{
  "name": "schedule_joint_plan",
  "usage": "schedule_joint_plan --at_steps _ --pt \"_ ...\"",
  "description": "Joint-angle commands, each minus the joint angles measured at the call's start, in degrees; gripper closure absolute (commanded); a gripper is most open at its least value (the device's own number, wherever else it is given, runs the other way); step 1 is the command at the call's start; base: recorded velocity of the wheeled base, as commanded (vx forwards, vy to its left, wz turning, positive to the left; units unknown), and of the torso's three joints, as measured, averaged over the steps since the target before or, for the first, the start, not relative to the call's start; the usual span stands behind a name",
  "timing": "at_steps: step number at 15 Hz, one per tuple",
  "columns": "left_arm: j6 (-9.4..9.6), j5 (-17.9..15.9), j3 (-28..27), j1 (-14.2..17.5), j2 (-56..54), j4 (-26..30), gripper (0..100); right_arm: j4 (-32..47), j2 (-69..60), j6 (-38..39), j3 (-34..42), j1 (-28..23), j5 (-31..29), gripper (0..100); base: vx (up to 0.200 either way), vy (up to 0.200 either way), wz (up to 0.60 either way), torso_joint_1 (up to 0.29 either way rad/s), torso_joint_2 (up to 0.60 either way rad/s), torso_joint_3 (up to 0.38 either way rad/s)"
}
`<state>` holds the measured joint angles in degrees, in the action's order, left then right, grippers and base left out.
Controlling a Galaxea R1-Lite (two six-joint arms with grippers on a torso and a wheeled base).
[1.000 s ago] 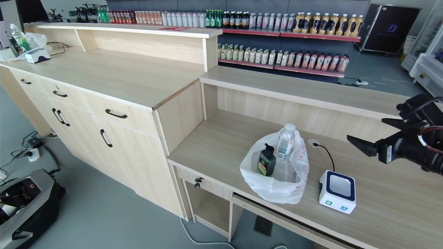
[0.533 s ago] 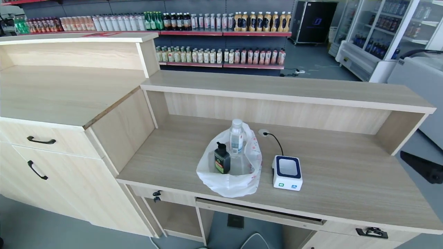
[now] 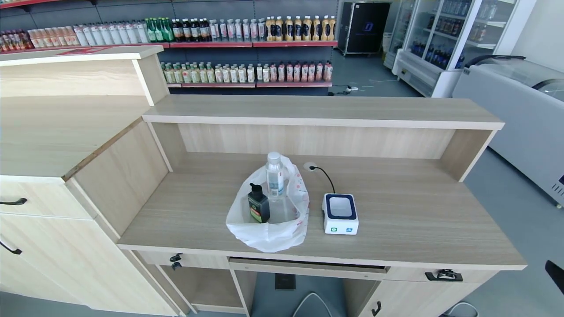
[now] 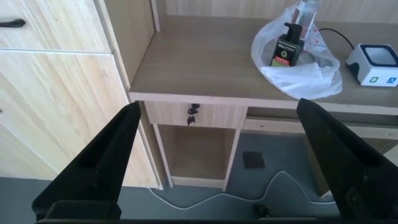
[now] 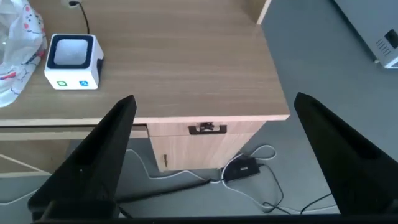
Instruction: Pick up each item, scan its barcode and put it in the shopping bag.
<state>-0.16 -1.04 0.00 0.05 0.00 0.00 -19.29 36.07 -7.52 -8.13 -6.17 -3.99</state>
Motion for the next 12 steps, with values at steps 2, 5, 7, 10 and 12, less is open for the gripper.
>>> schedule_joint_plan --at_steps 2,5,7,10,12 --pt "-0.02 0.0 0.0 0.0 0.1 0.0 0 5.1 -17.2 2.6 8.1 4.7 1.6 0 0.0 0.0 0.0 0.0 0.0 0.0" --pt "-0.02 0.0 0.0 0.0 0.0 0.0 0 12.6 -25.0 3.3 8.1 7.8 2.8 0 0.0 0.0 0.0 0.0 0.0 0.0" --pt "-0.02 0.0 0.0 0.0 0.1 0.0 0 16.6 -32.3 3.2 8.1 6.1 5.7 0 0.0 0.0 0.0 0.0 0.0 0.0" --pt "-0.02 0.0 0.0 0.0 0.1 0.0 0 18.1 -35.9 3.3 8.1 5.7 7.2 0 0.0 0.0 0.0 0.0 0.0 0.0" --pt "-0.02 0.0 0.0 0.0 0.1 0.0 0 18.1 -36.1 4.5 8.1 6.1 6.6 0 0.0 0.0 0.0 0.0 0.0 0.0"
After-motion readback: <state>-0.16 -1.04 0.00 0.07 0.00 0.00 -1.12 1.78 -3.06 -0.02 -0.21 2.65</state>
